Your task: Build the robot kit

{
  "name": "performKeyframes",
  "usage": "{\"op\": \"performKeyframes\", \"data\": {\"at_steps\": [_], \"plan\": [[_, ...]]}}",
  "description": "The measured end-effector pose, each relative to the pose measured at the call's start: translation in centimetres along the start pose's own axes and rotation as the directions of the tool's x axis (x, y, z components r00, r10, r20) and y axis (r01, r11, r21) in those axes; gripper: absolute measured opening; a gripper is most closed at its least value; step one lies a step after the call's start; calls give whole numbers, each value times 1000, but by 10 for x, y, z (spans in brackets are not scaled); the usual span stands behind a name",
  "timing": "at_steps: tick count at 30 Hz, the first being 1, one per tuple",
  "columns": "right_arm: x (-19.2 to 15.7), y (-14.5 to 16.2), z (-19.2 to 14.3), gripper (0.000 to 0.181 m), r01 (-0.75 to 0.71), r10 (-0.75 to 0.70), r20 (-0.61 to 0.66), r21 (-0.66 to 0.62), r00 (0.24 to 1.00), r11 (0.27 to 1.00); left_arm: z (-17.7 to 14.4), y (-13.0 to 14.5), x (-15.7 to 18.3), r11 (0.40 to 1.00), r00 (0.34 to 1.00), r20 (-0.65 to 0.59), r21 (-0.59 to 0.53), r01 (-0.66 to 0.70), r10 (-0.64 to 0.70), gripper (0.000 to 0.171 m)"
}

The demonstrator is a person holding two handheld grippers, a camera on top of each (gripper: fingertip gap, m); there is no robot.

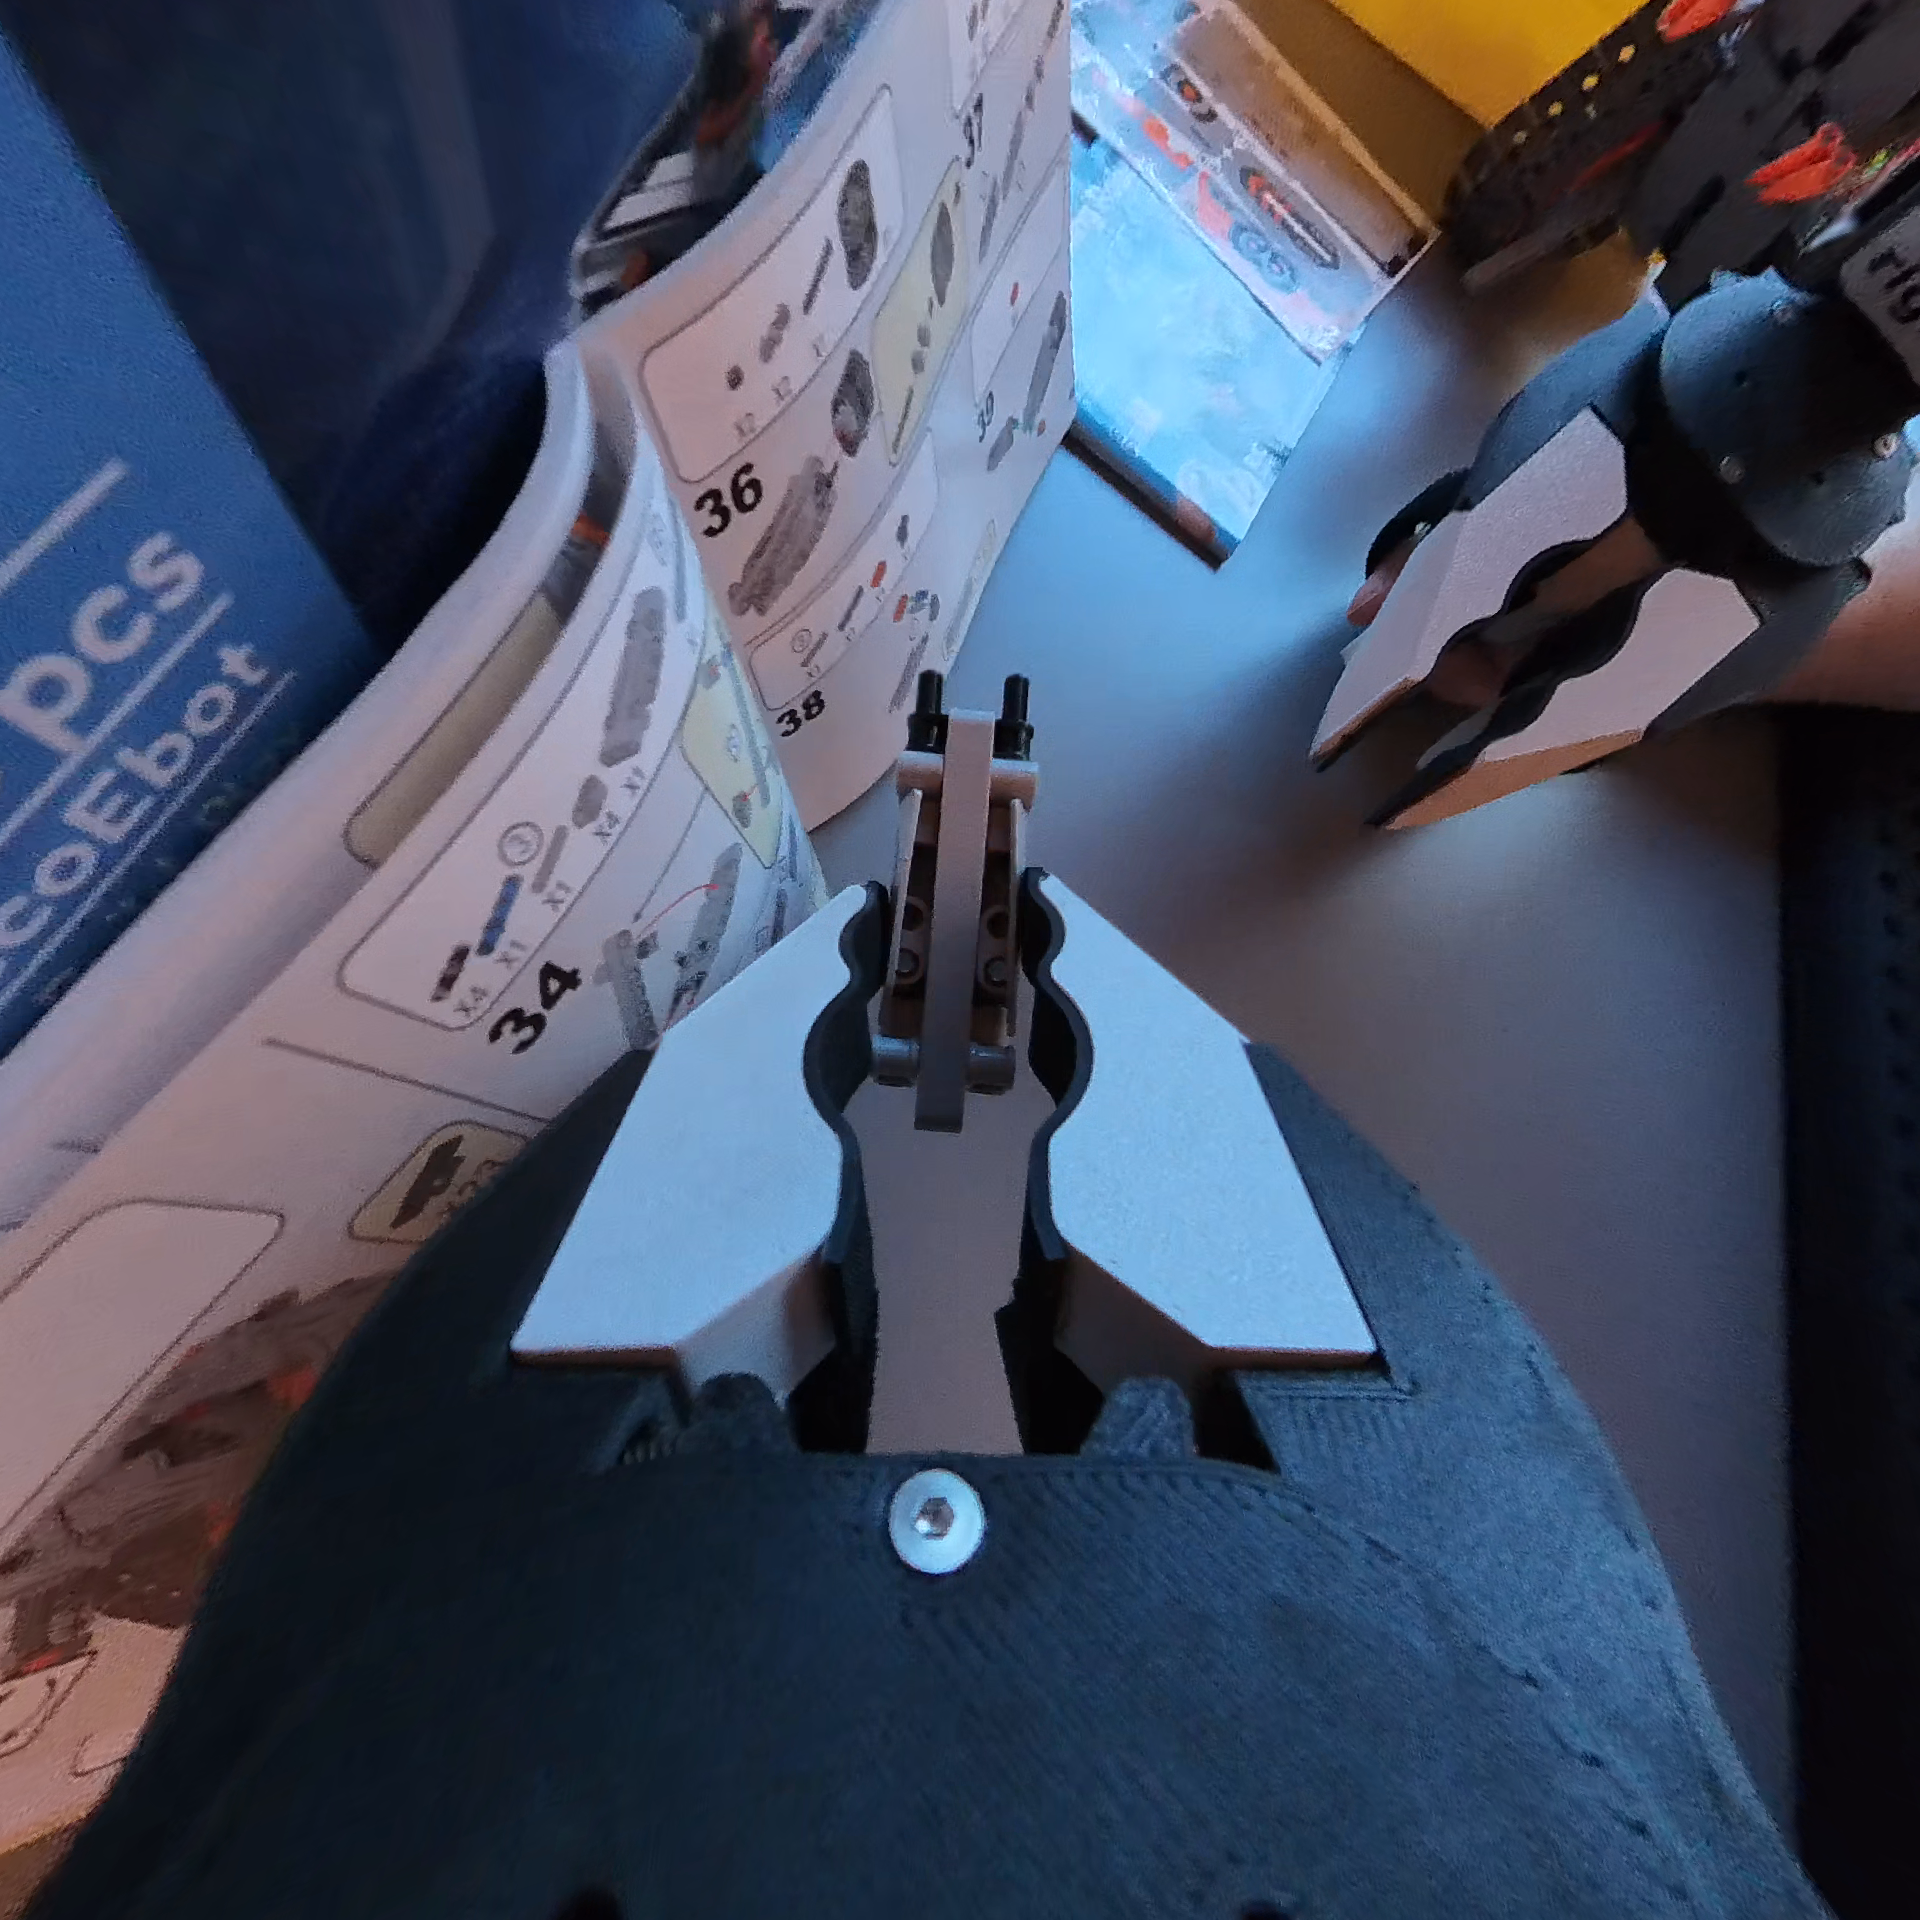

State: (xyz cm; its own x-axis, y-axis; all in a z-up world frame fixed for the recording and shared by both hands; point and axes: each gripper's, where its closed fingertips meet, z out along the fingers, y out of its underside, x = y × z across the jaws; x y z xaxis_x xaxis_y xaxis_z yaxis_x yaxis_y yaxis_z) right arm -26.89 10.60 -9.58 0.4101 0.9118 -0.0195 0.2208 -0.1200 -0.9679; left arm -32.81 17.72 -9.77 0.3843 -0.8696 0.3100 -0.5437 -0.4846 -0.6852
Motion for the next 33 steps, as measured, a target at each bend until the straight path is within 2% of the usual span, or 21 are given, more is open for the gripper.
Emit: {"op": "performKeyframes", "data": {"at_steps": [4, 7, 17, 21, 33], "plan": [[1, 0, 1, 14, -16, 16, 8, -3, 1000, 1000, -3, -9, 1, 997, 999, -18, 70, 46, -44, 24], [0, 1, 1, 14, -16, 17, 11, -6, 1000, 1000, -3, -11, 3, 995, 998, -7, 82, 61, -60, 24], [0, 1, 2, 14, -22, 22, 18, -12, 1000, 1000, 1, -5, 12, 986, 986, -72, 63, 155, -151, 24], [0, 1, 2, 13, -24, 24, 20, -11, 1000, 1000, 0, -4, 18, 975, 968, -150, 56, 213, -203, 24], [0, 2, 2, 13, -32, 32, 25, -16, 999, 999, -5, -8, 24, 950, 925, -259, 63, 305, -279, 24]]}}
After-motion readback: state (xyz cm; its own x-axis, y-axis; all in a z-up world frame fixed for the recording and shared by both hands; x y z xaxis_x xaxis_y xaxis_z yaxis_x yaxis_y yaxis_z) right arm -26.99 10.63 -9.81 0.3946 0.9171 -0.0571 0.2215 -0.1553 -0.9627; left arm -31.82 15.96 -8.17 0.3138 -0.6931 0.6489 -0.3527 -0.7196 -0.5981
